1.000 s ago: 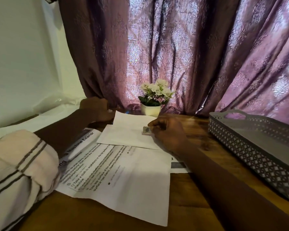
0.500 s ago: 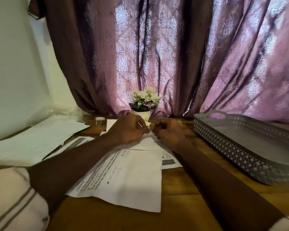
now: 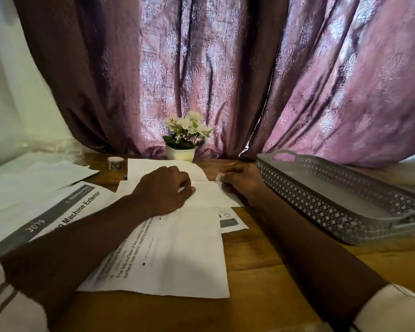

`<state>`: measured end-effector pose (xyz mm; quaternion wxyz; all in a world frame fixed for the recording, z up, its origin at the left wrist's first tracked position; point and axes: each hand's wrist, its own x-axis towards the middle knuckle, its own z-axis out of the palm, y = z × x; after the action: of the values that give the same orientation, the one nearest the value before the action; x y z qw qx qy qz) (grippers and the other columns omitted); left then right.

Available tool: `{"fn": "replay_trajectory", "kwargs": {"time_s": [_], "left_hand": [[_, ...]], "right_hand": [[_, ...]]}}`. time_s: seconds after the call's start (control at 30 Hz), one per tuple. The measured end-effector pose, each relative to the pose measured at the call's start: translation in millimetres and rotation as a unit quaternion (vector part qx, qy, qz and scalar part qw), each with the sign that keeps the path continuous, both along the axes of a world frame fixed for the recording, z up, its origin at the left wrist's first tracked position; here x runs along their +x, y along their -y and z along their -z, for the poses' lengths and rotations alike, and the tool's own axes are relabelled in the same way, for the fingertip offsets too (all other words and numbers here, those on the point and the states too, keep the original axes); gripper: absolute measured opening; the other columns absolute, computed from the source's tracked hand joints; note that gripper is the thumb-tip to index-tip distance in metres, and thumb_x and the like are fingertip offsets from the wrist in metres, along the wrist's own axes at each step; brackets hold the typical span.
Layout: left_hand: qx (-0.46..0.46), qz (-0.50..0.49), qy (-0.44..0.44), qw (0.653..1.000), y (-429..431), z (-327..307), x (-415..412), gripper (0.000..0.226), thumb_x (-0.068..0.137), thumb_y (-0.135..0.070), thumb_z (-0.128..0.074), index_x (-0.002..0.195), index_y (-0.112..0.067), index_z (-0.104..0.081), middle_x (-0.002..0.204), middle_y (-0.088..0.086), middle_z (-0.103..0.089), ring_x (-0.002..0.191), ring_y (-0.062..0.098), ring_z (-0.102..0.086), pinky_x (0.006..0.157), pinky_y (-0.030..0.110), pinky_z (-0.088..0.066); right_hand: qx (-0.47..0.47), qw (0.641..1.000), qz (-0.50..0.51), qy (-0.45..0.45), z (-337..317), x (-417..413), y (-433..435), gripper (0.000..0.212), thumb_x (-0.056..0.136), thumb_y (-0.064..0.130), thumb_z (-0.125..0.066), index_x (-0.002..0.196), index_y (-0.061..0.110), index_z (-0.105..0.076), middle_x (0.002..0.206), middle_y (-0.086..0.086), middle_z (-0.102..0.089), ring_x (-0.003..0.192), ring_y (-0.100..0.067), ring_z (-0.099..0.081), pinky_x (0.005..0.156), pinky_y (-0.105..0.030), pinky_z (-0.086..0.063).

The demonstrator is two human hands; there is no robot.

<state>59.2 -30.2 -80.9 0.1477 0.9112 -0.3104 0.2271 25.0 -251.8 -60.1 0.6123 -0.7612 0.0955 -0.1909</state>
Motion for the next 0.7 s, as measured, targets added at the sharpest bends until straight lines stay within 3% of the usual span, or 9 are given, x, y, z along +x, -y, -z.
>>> {"fn": "replay_trajectory", "kwargs": {"time_s": [0.13,0.27,0.37,0.43,0.53,0.7], "left_hand": [[0.002,-0.015,0.001,1.0,1.9,-0.5,-2.2,0.03,0.097,-0.055,-0.051,0.104,-0.031,-0.068,0.108,-0.005,-0.063,0.107,0.022,-0.058,0.086,0.037,-0.049],[0.005,-0.011,0.0,1.0,1.5,-0.7,-4.2,0.029,0.097,-0.054,-0.051,0.106,-0.031,-0.067,0.11,-0.004,-0.062,0.109,0.023,-0.057,0.086,0.036,-0.046],[0.003,-0.009,-0.004,1.0,0.4,-1.2,-5.5,0.028,0.097,-0.053,-0.052,0.105,-0.031,-0.068,0.109,-0.003,-0.062,0.107,0.024,-0.058,0.084,0.036,-0.047],[0.004,-0.009,-0.001,1.0,0.6,-2.1,-6.1,0.029,0.097,-0.052,-0.052,0.105,-0.03,-0.068,0.108,-0.003,-0.062,0.107,0.024,-0.058,0.084,0.036,-0.047],[0.004,-0.012,-0.006,1.0,0.9,-2.7,-7.5,0.029,0.098,-0.052,-0.052,0.107,-0.03,-0.068,0.111,-0.002,-0.062,0.109,0.024,-0.057,0.083,0.036,-0.045],[0.004,-0.017,-0.016,1.0,1.8,-4.8,-9.8,0.029,0.098,-0.052,-0.052,0.109,-0.03,-0.068,0.115,-0.002,-0.062,0.112,0.025,-0.057,0.085,0.037,-0.045]], "right_hand": [[-0.068,0.997,0.032,-0.012,1.9,2.8,-0.7,0.021,0.084,-0.001,-0.078,0.065,0.007,-0.072,0.067,-0.017,-0.07,0.054,-0.023,-0.059,0.053,-0.031,-0.051],[-0.128,0.99,0.058,-0.026,3.2,7.8,-1.0,0.025,0.085,0.005,-0.078,0.062,0.012,-0.072,0.056,-0.003,-0.069,0.048,-0.014,-0.06,0.044,-0.022,-0.047],[-0.19,0.978,0.083,-0.027,5.6,12.8,-1.5,0.023,0.082,0.01,-0.082,0.061,0.015,-0.074,0.064,-0.003,-0.075,0.064,-0.02,-0.073,0.062,-0.034,-0.062],[-0.222,0.97,0.094,-0.028,5.6,13.5,-2.7,0.017,0.081,0.012,-0.083,0.066,0.011,-0.076,0.071,-0.006,-0.077,0.074,-0.023,-0.075,0.073,-0.039,-0.064],[-0.262,0.96,0.098,-0.031,5.2,12.7,-3.1,0.012,0.081,0.015,-0.084,0.072,0.01,-0.078,0.075,-0.003,-0.077,0.077,-0.018,-0.075,0.074,-0.033,-0.063],[-0.296,0.948,0.111,-0.034,7.5,15.5,-4.8,0.015,0.078,0.017,-0.085,0.066,0.014,-0.077,0.072,0.001,-0.076,0.076,-0.013,-0.073,0.074,-0.031,-0.061]]}}
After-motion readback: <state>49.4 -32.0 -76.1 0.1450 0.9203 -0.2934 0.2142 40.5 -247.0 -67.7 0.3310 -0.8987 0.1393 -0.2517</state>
